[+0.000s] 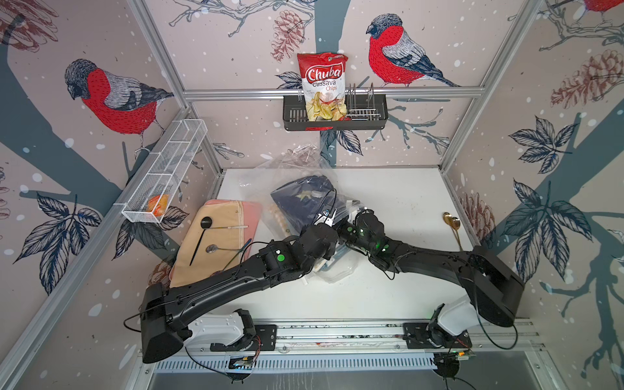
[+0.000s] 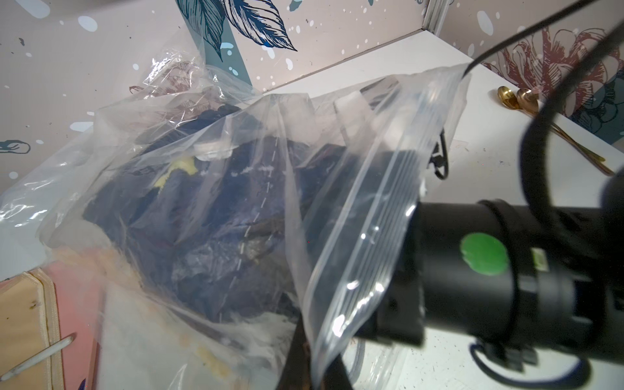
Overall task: Take the blanket out of the vacuum bag
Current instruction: Take out the blanket from the vacuum bag.
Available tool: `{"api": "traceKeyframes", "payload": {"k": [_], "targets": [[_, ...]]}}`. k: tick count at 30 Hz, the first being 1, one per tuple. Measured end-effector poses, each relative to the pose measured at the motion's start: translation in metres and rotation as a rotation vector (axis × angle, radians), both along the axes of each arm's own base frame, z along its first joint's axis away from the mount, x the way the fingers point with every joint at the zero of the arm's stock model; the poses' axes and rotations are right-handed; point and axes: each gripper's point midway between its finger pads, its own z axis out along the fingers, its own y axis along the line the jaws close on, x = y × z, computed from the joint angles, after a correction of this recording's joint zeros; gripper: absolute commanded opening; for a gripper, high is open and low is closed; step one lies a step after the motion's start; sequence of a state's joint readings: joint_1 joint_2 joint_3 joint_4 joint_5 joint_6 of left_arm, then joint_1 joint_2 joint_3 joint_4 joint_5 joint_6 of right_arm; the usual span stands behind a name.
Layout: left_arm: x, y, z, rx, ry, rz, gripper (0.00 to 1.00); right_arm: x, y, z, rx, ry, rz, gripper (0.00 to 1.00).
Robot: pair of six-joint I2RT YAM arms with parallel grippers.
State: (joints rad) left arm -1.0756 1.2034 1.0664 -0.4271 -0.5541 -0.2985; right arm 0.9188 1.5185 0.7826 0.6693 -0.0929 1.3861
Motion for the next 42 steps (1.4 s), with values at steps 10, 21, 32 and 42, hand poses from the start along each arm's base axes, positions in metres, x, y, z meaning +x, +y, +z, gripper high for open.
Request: {"api": "traceKeyframes", "payload": {"k": [10,21,32,42], "targets": [[0.006,0.002,0.006,-0.024,-0.034,0.032,0.0,-0.037,-0.008,0.007,-0.003,-0.014,0.022,0.0],[0.013,0.006,0.011,-0.031,-0.054,0.062,0.0,-0.07,-0.057,0.014,-0.018,-0.049,-0.039,0.0],[0.023,0.005,0.015,-0.038,-0.065,0.083,0.0,-0.1,-0.095,0.048,-0.004,-0.11,-0.085,0.0],[0.028,0.003,0.013,-0.045,-0.056,0.103,0.0,-0.108,-0.11,0.136,0.004,-0.264,-0.118,0.0]]}}
